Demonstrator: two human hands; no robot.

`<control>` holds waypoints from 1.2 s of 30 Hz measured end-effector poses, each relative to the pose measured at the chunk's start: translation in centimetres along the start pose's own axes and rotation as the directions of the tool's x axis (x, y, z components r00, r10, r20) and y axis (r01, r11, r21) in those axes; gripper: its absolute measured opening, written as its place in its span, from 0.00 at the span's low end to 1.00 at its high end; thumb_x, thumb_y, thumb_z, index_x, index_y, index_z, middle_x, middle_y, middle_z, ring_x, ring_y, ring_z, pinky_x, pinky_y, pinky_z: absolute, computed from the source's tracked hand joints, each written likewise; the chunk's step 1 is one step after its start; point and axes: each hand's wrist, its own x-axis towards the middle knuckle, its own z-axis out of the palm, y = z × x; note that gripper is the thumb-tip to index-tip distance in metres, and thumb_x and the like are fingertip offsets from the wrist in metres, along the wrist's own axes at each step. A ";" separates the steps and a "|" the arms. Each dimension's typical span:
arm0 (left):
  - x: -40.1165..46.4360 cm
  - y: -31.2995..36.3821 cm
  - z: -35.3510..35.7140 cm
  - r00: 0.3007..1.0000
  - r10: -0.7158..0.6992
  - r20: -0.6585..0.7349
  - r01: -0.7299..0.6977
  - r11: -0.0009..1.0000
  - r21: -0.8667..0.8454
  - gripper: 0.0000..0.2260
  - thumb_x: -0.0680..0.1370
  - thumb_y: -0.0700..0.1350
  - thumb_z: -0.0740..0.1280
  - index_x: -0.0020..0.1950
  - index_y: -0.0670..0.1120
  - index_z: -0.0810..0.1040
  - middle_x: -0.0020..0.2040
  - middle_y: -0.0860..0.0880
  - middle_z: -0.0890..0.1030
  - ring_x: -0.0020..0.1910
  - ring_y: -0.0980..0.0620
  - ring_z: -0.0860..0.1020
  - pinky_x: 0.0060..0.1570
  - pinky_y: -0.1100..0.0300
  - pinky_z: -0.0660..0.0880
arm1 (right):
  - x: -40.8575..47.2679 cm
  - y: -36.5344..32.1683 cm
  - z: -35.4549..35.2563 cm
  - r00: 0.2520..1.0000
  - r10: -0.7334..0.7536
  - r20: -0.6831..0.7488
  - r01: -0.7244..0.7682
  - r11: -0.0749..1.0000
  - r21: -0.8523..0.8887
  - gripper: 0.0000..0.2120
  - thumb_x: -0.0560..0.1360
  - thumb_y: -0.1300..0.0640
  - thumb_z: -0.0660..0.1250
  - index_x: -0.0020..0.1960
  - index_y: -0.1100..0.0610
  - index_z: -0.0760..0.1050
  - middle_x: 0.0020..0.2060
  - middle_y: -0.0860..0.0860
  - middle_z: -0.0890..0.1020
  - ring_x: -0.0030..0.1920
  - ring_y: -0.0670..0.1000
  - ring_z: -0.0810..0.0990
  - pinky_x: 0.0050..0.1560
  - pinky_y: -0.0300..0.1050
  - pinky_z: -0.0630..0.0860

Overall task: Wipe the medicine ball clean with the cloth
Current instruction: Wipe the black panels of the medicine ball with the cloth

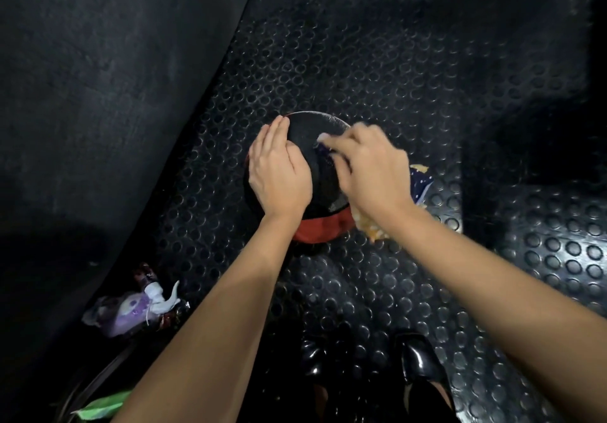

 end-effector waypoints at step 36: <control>0.3 0.0 0.1 0.996 -0.082 -0.036 0.081 0.997 -0.015 0.23 0.78 0.47 0.50 0.71 0.46 0.70 0.71 0.50 0.71 0.72 0.49 0.64 0.72 0.51 0.58 | -1.0 0.1 0.9 0.982 0.153 -0.111 -0.140 0.983 0.117 0.10 0.75 0.58 0.65 0.53 0.50 0.81 0.43 0.48 0.78 0.46 0.52 0.76 0.30 0.39 0.65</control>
